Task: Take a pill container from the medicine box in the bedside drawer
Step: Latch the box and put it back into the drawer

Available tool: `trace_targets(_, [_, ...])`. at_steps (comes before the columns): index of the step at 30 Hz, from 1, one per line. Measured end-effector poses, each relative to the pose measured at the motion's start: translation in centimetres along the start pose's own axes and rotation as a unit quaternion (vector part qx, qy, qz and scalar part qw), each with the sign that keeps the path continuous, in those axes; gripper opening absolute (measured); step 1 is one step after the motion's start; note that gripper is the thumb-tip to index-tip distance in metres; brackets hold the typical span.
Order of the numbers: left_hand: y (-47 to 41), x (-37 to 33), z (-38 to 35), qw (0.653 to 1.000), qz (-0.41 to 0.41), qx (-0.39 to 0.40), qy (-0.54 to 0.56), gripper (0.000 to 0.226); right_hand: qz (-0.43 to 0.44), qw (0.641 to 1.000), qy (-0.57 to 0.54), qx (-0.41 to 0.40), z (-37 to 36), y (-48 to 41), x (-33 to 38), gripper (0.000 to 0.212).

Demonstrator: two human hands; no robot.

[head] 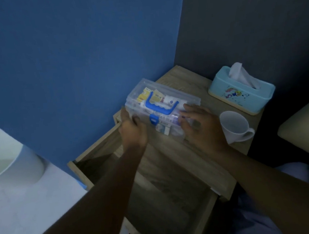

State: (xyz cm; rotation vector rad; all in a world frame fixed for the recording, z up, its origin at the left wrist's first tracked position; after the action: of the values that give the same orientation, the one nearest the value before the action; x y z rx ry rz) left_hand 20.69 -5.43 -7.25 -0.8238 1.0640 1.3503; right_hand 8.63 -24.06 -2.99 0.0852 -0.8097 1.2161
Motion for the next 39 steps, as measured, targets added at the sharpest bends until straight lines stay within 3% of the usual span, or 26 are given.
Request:
trace_targets(3, [-3.5, -1.6, 1.7, 1.0, -0.006, -0.023, -0.008, 0.06, -0.117, 0.991, -0.048, -0.053, 0.9, -1.4, -1.6, 0.026])
trace_targets(6, [-6.6, -2.5, 1.2, 0.997, 0.004, 0.019, -0.07, 0.067, -0.285, 0.954, -0.081, -0.039, 0.1, -2.4, -4.0, 0.053])
trace_targets(9, [-7.9, -2.2, -0.2, 0.991, 0.022, 0.094, -0.097, 0.048, -0.384, 0.915, -0.124, -0.01, -1.5, -2.7, -5.3, 0.064])
trace_targets(12, [-7.8, -2.1, 0.1, 0.991, 0.015, 0.095, -0.092, 0.034, -0.438, 0.869, -0.228, -0.036, -2.2, -2.3, -6.3, 0.065])
trace_targets(14, [-7.1, -2.1, 0.9, 0.99, 0.021, 0.098, -0.096, 0.03, -0.45, 0.847, -0.281, -0.031, -2.2, -1.7, -6.2, 0.059])
trace_targets(17, [-5.9, -1.9, 3.1, 0.989, 0.038, 0.107, -0.097, 0.029, -0.432, 0.854, -0.29, -0.024, -1.1, -0.6, -4.8, 0.045])
trace_targets(20, [-4.7, -2.7, 5.9, 0.987, 0.028, 0.109, -0.115, 0.027, -0.422, 0.839, -0.344, 0.015, -1.1, 1.5, -2.6, 0.039])
trace_targets(25, [-1.7, -3.6, 10.3, 0.986, 0.038, 0.109, -0.124, 0.029, -0.428, 0.788, -0.44, 0.049, -1.4, 6.5, 0.9, 0.061])
trace_targets(33, [3.2, -0.7, 12.5, 0.982, 0.059, 0.136, -0.12, 0.038, -0.456, 0.758, -0.467, 0.009, -2.4, 14.4, 3.5, 0.058])
trace_targets(39, [4.2, 3.9, 10.7, 0.959, 0.086, 0.182, -0.201, 0.038, -0.509, 0.731, -0.453, 0.036, -5.5, 18.6, 1.3, 0.047])
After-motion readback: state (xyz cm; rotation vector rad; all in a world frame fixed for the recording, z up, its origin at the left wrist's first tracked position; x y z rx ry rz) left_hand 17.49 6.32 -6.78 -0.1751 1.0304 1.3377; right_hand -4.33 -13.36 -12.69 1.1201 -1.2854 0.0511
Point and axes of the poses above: each hand's wrist, its own y-axis away from the middle knuckle, its own z-axis out of the back of the hand, x = y × z, the point moved 9 cm from there along -y, towards the middle knuckle, and after that the axes turned 2 degrees about z, right-handed, at the moved point
